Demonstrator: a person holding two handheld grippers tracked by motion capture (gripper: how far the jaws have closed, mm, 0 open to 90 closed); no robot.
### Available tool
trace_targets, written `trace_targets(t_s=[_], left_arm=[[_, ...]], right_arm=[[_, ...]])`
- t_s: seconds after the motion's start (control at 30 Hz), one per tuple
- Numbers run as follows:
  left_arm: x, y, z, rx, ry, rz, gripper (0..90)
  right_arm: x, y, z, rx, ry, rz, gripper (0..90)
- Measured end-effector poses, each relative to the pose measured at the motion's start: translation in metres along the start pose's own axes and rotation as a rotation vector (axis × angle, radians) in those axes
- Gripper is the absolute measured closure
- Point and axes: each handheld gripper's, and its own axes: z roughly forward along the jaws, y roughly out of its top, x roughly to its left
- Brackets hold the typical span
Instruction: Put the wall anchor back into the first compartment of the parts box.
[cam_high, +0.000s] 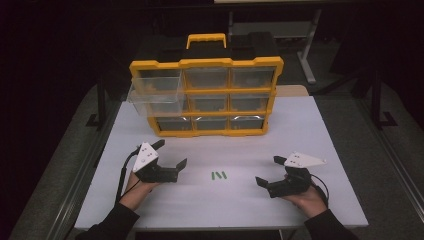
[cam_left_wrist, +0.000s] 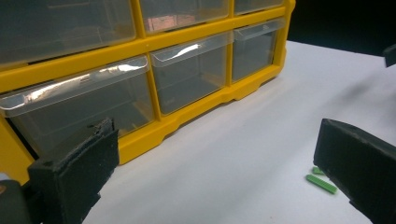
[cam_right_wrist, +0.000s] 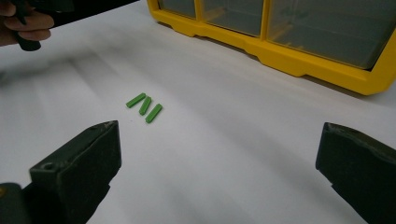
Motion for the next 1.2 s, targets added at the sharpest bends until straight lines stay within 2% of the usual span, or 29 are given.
trace_targets(t_s=[0.2,0.3,0.53,0.57,0.6,0.63,0.7,0.8,0.9,0.97,1.0,1.13,1.2], left_arm=[[-0.001,-0.003,-0.009,-0.013,-0.001,-0.008,0.0],[0.0,-0.005,-0.014,-0.009,-0.002,0.008,0.0],[-0.001,-0.007,-0.024,-0.016,0.008,-0.003,0.0],[0.0,-0.007,-0.025,-0.012,0.008,0.009,0.0],[-0.001,-0.008,-0.026,-0.019,0.007,-0.008,0.0],[0.0,-0.009,-0.028,-0.015,0.008,-0.001,0.0],[0.001,-0.01,-0.031,-0.018,0.003,-0.015,0.0],[0.002,-0.012,-0.036,-0.017,0.007,-0.015,0.0],[0.001,-0.014,-0.04,-0.029,0.009,-0.032,0.0],[0.002,-0.014,-0.042,-0.033,0.012,-0.022,0.0],[0.001,-0.015,-0.043,-0.034,0.01,-0.035,0.0],[0.001,-0.017,-0.048,-0.028,0.005,-0.016,0.0],[0.001,-0.018,-0.049,-0.029,0.007,-0.02,0.0]], right_arm=[[0.0,0.0,0.0,0.0,-0.001,-0.001,0.0],[0.0,0.0,0.0,0.002,-0.001,-0.002,0.0],[0.0,0.0,0.0,0.003,-0.002,-0.001,0.0],[0.0,0.0,0.0,0.003,-0.002,-0.002,0.0],[0.0,0.0,0.0,0.001,-0.002,-0.003,0.0],[0.0,0.0,0.0,0.0,-0.003,-0.003,0.0],[0.0,0.0,0.001,0.0,-0.001,-0.007,0.0],[0.0,0.001,0.001,0.006,0.001,-0.005,0.0],[0.0,0.002,0.002,0.01,0.006,-0.01,0.0],[0.0,0.003,0.003,0.019,0.011,-0.008,0.0],[0.0,0.004,0.003,0.022,0.011,-0.017,0.0],[0.002,0.008,0.007,0.041,0.026,-0.033,0.0],[0.003,0.011,0.008,0.055,0.031,-0.042,0.0]])
